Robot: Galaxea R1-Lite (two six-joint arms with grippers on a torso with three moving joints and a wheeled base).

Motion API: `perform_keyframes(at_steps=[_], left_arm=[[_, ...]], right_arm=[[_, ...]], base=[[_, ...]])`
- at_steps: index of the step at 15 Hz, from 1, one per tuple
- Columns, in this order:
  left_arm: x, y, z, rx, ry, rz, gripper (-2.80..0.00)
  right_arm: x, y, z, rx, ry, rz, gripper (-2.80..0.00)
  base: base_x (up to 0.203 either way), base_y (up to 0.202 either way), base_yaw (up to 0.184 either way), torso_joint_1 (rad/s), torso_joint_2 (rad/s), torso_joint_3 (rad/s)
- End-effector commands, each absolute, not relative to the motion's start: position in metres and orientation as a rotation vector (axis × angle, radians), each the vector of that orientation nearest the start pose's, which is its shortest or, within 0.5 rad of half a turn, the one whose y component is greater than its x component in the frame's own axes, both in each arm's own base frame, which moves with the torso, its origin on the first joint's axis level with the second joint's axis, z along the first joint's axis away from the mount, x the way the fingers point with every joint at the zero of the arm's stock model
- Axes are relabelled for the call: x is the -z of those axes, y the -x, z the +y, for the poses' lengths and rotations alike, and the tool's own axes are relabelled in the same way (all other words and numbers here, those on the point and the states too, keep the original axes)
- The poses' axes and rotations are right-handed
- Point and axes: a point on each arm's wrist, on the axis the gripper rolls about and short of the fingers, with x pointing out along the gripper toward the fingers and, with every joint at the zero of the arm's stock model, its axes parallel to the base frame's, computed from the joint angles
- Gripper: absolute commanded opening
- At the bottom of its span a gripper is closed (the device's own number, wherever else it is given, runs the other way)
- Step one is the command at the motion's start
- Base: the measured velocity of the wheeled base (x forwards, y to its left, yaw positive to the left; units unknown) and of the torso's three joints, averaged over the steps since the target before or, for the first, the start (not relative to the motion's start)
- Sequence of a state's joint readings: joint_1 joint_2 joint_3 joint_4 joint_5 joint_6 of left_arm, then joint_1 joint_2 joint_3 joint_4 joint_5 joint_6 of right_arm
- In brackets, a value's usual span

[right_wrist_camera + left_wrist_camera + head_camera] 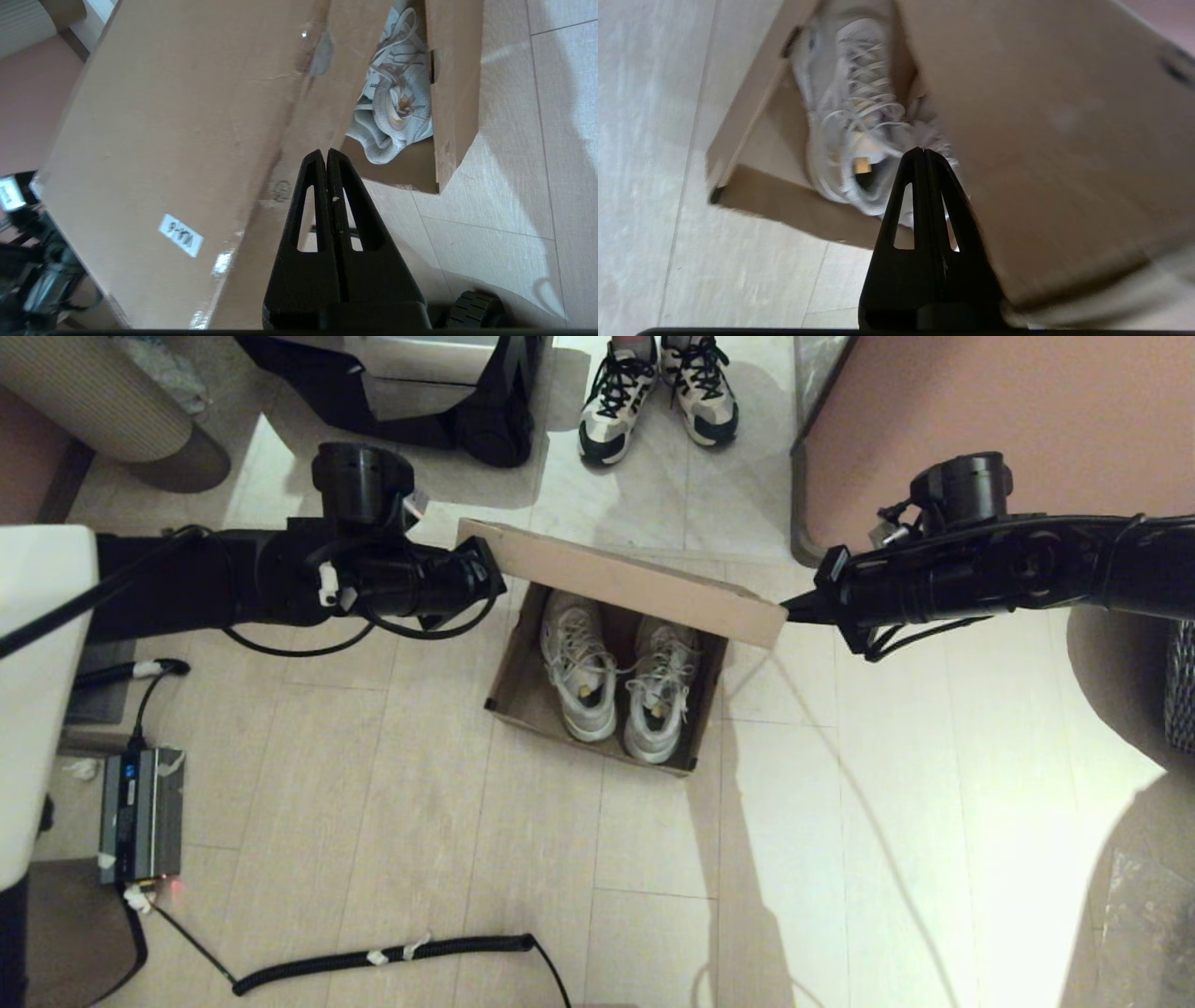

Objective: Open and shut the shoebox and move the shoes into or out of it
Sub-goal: Open the shoe box

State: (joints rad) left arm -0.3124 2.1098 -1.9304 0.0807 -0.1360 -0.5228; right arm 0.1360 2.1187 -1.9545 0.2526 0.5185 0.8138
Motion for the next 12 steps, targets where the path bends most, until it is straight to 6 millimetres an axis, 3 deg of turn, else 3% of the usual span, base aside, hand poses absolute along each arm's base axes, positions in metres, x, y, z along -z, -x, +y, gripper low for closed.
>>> perform_keyframes(at_steps=[1,7,12], left_arm=[[-0.283,-0.41,-0.14,0.382,0.493,0.349,-2.8],[-0.31,-0.399,-0.138,0.46,0.506,0.242,-2.8],[-0.316,-0.405,-0.142,0.511,0.519,0.121,-2.8]], right_arm=[[-0.262,-0.426,0.068,-0.439,-0.858,0.659,-2.8],[-0.26,-0.426,0.06,-0.419,-0.858,0.661,-2.8],[-0.26,-0.421,0.06,-0.413,-0.857,0.669,-2.8]], base=[[0.0,0.0,0.0,0.0,0.0,0.0],[0.0,0.0,0.0,0.0,0.0,0.0],[0.0,0.0,0.0,0.0,0.0,0.0]])
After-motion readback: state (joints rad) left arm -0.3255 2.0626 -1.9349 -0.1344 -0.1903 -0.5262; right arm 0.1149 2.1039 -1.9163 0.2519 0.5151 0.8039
